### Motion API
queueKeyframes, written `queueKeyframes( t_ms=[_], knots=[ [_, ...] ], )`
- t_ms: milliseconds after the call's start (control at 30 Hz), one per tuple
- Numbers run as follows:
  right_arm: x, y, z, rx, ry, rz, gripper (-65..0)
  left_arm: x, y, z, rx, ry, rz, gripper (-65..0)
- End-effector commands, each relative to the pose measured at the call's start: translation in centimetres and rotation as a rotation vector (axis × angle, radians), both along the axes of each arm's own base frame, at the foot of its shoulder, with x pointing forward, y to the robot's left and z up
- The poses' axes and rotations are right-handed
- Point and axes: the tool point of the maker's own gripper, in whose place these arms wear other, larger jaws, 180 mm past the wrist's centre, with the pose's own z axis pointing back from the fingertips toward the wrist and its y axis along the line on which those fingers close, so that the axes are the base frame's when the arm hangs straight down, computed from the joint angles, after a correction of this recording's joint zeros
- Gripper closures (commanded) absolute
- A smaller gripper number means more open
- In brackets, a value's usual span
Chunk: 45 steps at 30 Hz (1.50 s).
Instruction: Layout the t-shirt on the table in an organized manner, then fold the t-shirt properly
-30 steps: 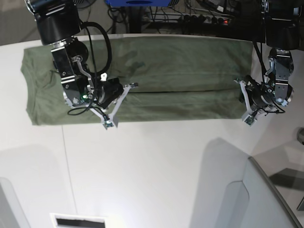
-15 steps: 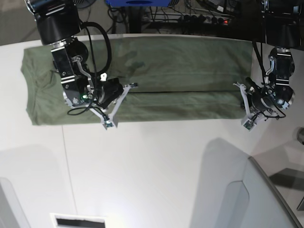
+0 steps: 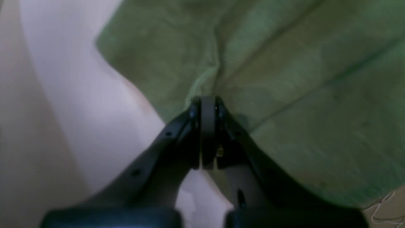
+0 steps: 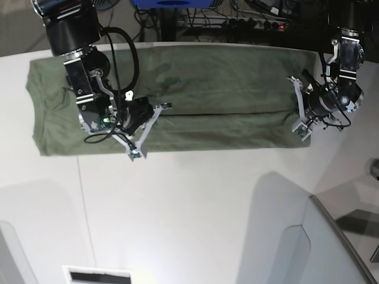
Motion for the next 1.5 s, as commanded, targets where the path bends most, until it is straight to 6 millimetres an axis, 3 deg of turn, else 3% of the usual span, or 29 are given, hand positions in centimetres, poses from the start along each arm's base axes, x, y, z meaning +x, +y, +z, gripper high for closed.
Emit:
queueKeyframes(
  t_ms=[0,333,467,667,833,1000,1300,1467],
  knots=[
    [1.4,0.4,1.1,0.021,-0.043,-0.004,-1.7,0.6,0.5,1.0,0.013,-0.031,-0.007,0.0],
    [1.4,0.4,1.1,0.021,-0.043,-0.004,-1.7,-1.2,0.6,0.5,0.023,0.0,-0.021,0.0],
    [1.5,0.4,1.1,0.021,-0.044,-0.004,-1.7,0.1,0.4,2.6,0.032,-0.066,-0.039,0.0],
    [1.4,0.4,1.1,0.021,-0.043,-0.004,-1.7,4.1,2.7,6.4,0.019,-0.216,0.084,0.0],
    [0.8,0.1,0.1,0.013,-0.008,-0.007,-1.7,5.6,4.6,4.4,-0.004,-0.169,0.163,0.0],
    [1.1,0.1,0.0,0.018,-0.021,-0.013,-1.7,6.0,3.1,2.3,-0.021,-0.105,0.124,0.0],
    [1.1,0.2,0.0,0.021,-0.028,-0.016,-1.7,4.8,0.9,0.5,-0.012,-0.039,0.038,0.0],
    [1.2,0.2,0.1,0.021,-0.029,-0.016,-1.7,3.0,1.4,-0.4,0.007,0.006,0.023,0.0]
  ],
)
